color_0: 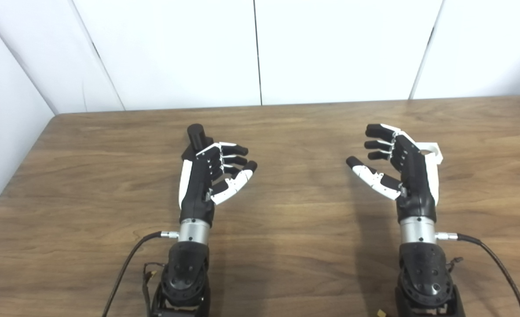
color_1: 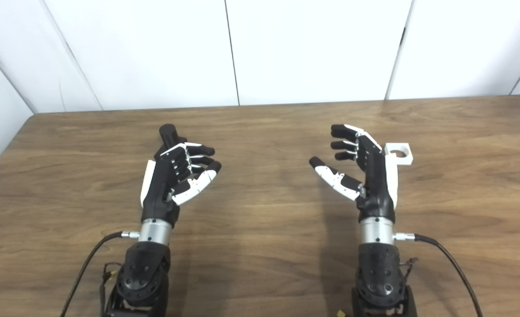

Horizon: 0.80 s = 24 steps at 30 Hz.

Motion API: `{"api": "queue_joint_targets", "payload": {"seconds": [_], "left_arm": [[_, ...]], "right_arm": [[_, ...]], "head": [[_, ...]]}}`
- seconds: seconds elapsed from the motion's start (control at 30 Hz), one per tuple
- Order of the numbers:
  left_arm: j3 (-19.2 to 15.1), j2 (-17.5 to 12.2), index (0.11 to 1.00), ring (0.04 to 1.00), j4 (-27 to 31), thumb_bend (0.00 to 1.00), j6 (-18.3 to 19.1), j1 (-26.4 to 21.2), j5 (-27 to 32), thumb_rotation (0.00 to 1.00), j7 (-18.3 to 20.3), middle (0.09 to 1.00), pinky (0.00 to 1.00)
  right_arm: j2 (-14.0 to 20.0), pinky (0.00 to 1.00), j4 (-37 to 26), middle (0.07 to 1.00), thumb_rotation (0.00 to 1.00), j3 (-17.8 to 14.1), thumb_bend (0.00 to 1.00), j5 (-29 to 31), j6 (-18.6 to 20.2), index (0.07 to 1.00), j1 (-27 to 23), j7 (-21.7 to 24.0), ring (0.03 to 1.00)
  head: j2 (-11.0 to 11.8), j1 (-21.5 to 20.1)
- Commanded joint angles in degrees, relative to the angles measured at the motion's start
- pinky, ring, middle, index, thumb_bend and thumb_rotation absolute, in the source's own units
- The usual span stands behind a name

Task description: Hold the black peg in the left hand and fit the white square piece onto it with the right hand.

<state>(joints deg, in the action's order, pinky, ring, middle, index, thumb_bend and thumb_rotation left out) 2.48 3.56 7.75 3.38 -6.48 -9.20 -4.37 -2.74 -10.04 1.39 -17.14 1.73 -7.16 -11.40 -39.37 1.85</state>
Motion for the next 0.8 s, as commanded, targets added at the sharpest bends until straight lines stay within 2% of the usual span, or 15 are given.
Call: {"api": "queue_joint_targets", "payload": {"seconds": [0.0, 0.5, 0.57, 0.7, 0.77], "left_arm": [[0.2, 0.1, 0.495, 0.579, 1.0, 0.5, -2.3, -1.8, -0.2, 0.08, -0.4, 0.631, 0.47], [0.0, -0.1, 0.495, 0.584, 1.0, 0.5, -2.2, -1.9, 0.1, 0.07, -0.2, 0.636, 0.47], [0.0, 0.1, 0.495, 0.585, 0.9, 0.5, -2.1, -2.0, 0.1, 0.07, -0.3, 0.637, 0.47], [0.6, 1.3, 0.495, 0.586, 0.6, 0.5, -1.8, -2.1, -0.2, 0.07, -0.8, 0.634, 0.47], [0.9, 1.7, 0.495, 0.585, 0.4, 0.5, -1.9, -2.1, -0.6, 0.07, -1.0, 0.634, 0.47]], "right_arm": [[-0.1, 0.58, -2.3, 0.708, 0.04, 0.2, 0.63, 0.1, -1.9, 0.685, -1.8, 0.1, 0.651], [-0.1, 0.56, -2.0, 0.71, 0.03, 0.3, 0.64, -0.1, -1.9, 0.685, -2.1, 0.2, 0.649], [0.1, 0.57, -1.9, 0.711, 0.03, 0.2, 0.64, 0.1, -1.9, 0.685, -2.2, 0.3, 0.65], [1.0, 0.58, -2.0, 0.713, 0.03, -0.3, 0.63, 0.6, -1.7, 0.685, -2.0, 0.9, 0.655], [1.3, 0.58, -2.0, 0.713, 0.03, -0.7, 0.63, 1.1, -1.6, 0.683, -1.9, 0.9, 0.654]], "head": [[-0.1, 0.1], [-0.2, 0.8], [0.1, 2.3], [1.1, 8.6], [1.4, 10.0]]}}
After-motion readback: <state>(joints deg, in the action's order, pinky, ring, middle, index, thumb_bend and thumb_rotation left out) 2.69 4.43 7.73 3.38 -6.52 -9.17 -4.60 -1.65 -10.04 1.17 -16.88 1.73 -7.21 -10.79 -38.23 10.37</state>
